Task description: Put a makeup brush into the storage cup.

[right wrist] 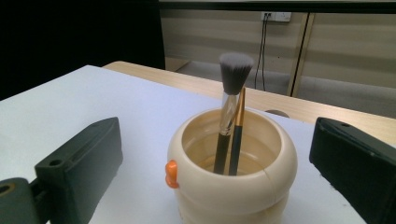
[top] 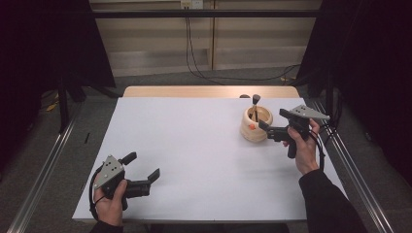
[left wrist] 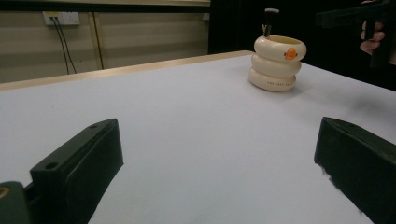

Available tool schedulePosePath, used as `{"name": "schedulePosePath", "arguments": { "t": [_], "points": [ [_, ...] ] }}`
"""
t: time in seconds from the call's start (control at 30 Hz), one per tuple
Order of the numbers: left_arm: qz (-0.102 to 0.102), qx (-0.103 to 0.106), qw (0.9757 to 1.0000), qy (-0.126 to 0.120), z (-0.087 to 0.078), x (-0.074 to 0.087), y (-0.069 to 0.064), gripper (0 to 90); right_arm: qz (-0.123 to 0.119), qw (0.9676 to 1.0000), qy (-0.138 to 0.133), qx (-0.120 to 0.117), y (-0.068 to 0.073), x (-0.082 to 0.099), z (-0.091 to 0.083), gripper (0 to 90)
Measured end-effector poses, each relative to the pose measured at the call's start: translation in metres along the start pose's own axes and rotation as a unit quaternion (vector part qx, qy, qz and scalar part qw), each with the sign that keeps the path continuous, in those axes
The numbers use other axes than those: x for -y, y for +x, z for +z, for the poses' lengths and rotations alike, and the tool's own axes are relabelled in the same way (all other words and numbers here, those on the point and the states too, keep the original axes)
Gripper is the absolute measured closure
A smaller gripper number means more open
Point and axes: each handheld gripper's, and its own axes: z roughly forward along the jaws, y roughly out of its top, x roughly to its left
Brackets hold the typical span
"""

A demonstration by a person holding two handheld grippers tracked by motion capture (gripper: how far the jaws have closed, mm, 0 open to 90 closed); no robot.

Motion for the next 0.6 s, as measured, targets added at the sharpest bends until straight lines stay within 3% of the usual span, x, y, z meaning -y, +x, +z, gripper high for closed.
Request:
{"name": "schedulePosePath", "arguments": {
  "t": [0.23,0.6],
  "points": [
    [0.0,-0.003,1.0,-0.001,-0.001,-0.001,-0.001,1.0,-0.013,0.9997,-0.015,0.011,0.005,0.002,-0.014,1.4],
    [0.0,-0.007,1.0,-0.002,-0.002,0.0,-0.002,1.0,-0.008,0.9996,-0.018,0.02,0.012,0.02,-0.043,1.3]
  ]
}}
